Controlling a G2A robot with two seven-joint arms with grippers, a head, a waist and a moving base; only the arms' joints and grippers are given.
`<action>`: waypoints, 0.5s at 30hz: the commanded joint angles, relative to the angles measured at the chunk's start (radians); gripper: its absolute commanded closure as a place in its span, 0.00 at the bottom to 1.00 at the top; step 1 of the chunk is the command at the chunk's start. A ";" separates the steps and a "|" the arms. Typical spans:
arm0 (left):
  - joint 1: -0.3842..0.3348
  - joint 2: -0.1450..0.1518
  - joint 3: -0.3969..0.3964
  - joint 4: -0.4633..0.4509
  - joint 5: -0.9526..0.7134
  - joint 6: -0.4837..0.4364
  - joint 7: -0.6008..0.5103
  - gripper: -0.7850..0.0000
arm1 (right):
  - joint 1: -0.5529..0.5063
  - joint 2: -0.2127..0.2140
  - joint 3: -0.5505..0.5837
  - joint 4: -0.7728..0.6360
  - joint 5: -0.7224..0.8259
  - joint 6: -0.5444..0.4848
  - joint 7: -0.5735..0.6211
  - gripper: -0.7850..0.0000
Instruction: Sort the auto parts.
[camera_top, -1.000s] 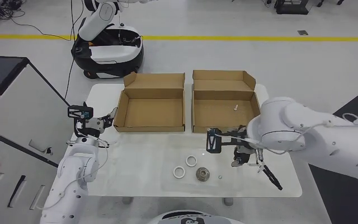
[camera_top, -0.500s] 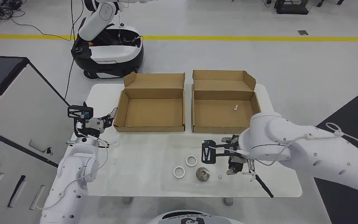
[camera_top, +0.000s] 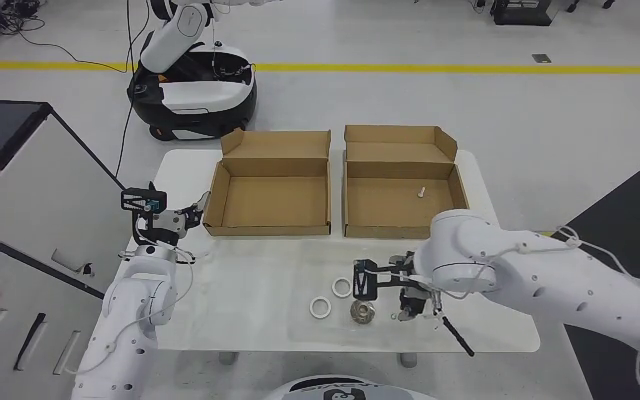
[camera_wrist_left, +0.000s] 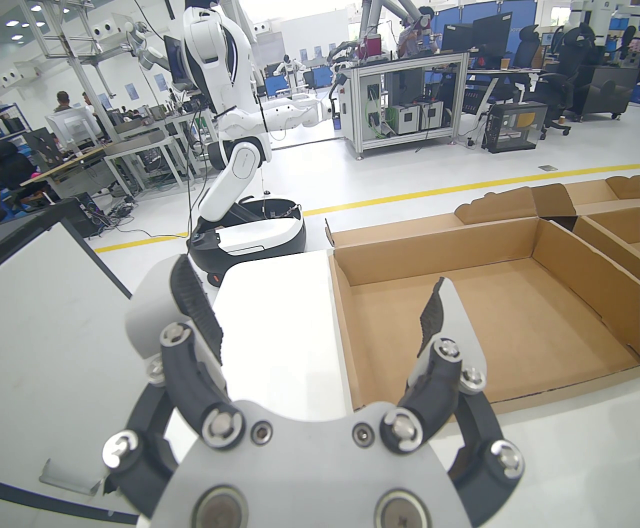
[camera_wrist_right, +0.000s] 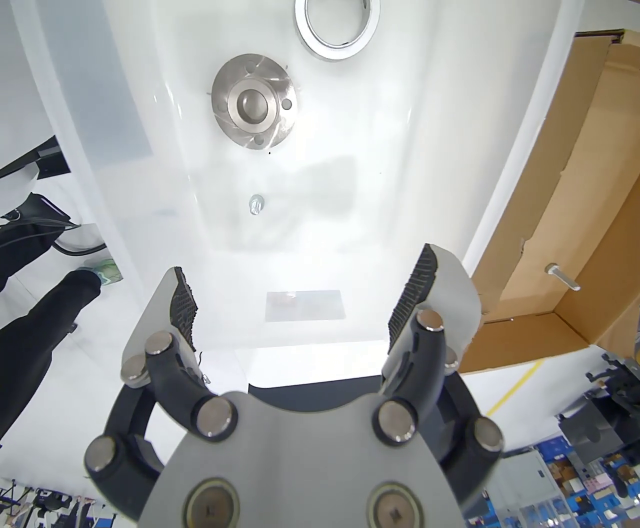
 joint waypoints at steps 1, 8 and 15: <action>0.000 0.000 0.000 0.000 0.000 0.000 0.000 0.00 | -0.006 -0.004 -0.001 0.009 -0.003 0.000 -0.005 0.00; 0.000 0.000 0.000 0.000 0.000 0.000 0.000 0.00 | -0.029 -0.018 -0.010 0.013 -0.026 0.009 -0.002 0.07; 0.000 0.000 0.000 0.000 0.000 0.000 0.000 0.00 | -0.059 -0.028 -0.020 0.026 -0.064 0.013 -0.009 0.14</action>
